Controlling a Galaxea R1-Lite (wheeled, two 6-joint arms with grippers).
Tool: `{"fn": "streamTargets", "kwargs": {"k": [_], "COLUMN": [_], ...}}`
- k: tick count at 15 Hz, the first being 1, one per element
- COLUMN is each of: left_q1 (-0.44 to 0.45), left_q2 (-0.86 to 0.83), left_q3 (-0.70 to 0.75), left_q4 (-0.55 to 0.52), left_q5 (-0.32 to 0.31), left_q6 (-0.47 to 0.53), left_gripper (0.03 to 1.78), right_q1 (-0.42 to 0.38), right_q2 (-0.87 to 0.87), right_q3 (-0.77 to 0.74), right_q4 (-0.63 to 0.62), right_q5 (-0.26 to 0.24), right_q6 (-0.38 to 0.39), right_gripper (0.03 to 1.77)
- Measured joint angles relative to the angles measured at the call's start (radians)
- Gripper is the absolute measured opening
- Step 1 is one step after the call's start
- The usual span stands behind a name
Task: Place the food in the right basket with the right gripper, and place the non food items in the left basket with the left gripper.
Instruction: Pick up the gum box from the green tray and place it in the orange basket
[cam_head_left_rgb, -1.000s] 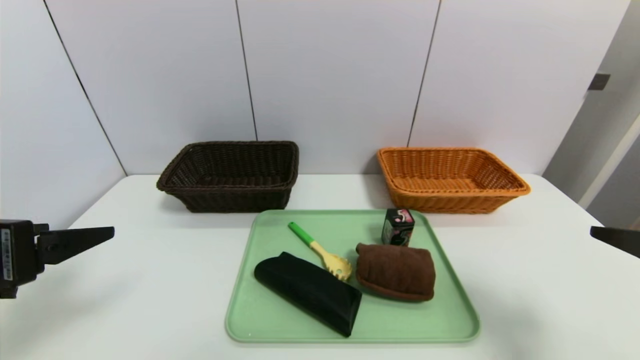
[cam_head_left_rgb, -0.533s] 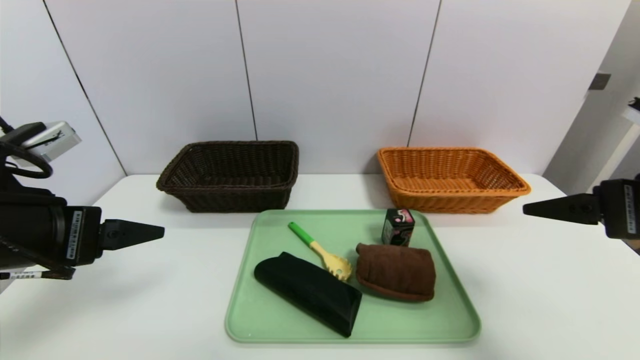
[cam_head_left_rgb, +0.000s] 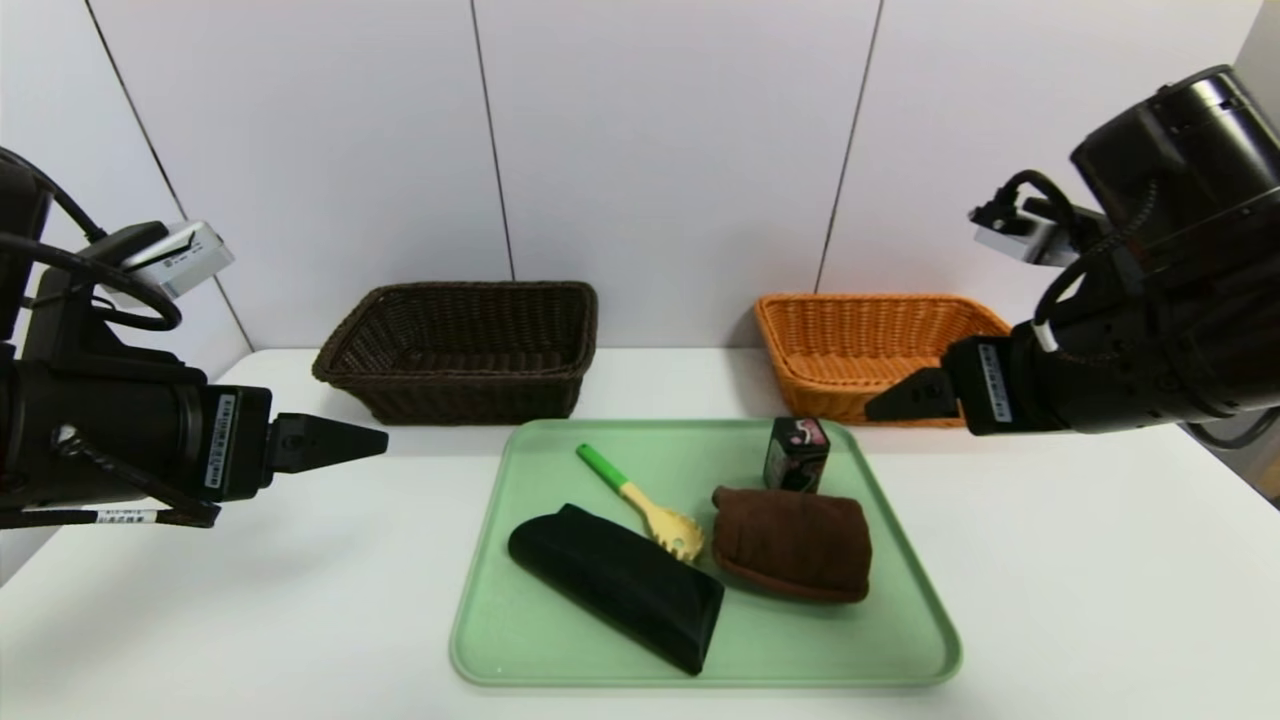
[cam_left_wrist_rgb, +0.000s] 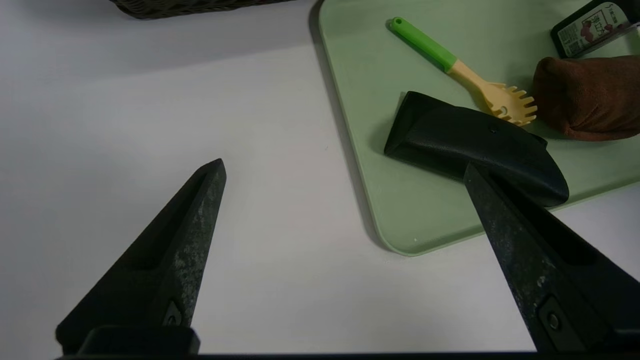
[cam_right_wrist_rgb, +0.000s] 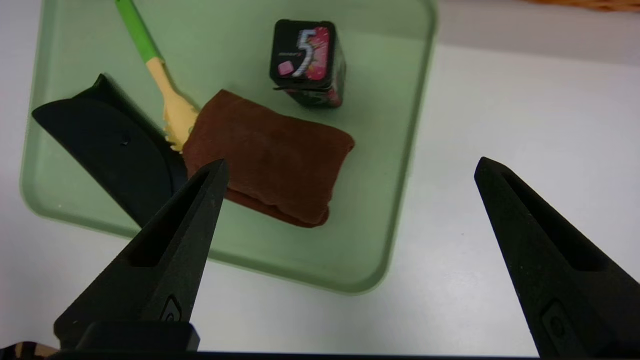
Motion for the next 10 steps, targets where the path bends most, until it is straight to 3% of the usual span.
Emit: {"fn": "streamTargets", "kwargs": {"k": [7, 10], "left_q1": [-0.013, -0.014], "left_q2": [-0.021, -0.029], "left_q3": [-0.003, -0.002], "left_q4": [0.001, 0.001], "left_q5": [-0.001, 0.0], "left_q6": [0.003, 0.003], "left_gripper": [1.69, 1.69], "right_q1": [0.072, 0.084], "right_q2": [0.208, 0.288], "right_q3": [-0.227, -0.282], "right_q4": [0.175, 0.193], "right_q5": [-0.007, -0.03], "right_q6": [0.057, 0.073], "right_gripper": [1.7, 1.7]}}
